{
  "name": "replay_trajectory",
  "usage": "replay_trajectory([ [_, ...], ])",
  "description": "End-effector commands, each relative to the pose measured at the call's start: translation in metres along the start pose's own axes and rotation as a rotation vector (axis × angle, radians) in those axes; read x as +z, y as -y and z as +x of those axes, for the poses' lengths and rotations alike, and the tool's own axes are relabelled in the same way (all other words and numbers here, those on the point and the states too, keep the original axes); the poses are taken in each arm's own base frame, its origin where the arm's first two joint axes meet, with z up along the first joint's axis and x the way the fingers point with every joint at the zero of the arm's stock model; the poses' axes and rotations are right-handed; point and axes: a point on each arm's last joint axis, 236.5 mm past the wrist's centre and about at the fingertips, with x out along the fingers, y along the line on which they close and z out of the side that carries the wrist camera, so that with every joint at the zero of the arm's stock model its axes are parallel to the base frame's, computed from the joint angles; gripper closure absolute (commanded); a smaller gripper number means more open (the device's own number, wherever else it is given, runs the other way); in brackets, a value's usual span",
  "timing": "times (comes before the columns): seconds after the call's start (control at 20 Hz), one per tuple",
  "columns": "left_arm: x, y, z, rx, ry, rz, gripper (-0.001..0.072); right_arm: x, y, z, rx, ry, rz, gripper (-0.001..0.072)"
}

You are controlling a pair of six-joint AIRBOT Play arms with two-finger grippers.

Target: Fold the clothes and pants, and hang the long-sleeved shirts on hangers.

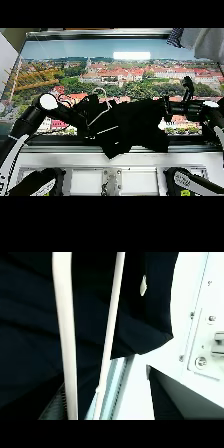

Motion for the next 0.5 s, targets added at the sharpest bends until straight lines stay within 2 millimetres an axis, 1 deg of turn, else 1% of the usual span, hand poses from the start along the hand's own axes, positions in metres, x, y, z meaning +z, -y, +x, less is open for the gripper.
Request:
replay_trajectory([
  [0.0, 0.0, -0.008, -0.008, 0.029, 0.023, -0.102, 0.0242, 0.002, 0.007, 0.0, -0.029, 0.005, 0.029, 0.0698],
  [0.1, 0.002, -0.02, -0.024, 0.087, 0.072, -0.146, 0.0241, 0.002, 0.006, 0.0, -0.028, 0.005, 0.029, 0.0698],
  [0.2, -0.002, -0.026, -0.04, 0.131, 0.097, -0.166, 0.024, 0.002, 0.007, 0.0, -0.029, 0.005, 0.029, 0.0698],
  [0.25, -0.007, -0.027, -0.045, 0.138, 0.104, -0.181, 0.0185, 0.002, 0.006, 0.0, -0.028, 0.005, 0.03, 0.0698],
  [0.3, -0.013, -0.027, -0.046, 0.144, 0.108, -0.204, 0.0042, 0.002, 0.006, 0.0, -0.028, 0.005, 0.041, 0.0697],
  [0.35, -0.02, -0.027, -0.046, 0.149, 0.112, -0.229, 0.0019, 0.002, 0.006, 0.0, -0.028, 0.005, 0.041, 0.0698],
  [0.4, -0.024, -0.03, -0.048, 0.164, 0.123, -0.248, 0.0019, 0.002, 0.007, 0.0, -0.029, 0.006, 0.04, 0.0698],
  [0.45, -0.026, -0.036, -0.055, 0.195, 0.148, -0.28, 0.002, 0.002, 0.007, 0.0, -0.029, 0.006, 0.04, 0.0698],
])
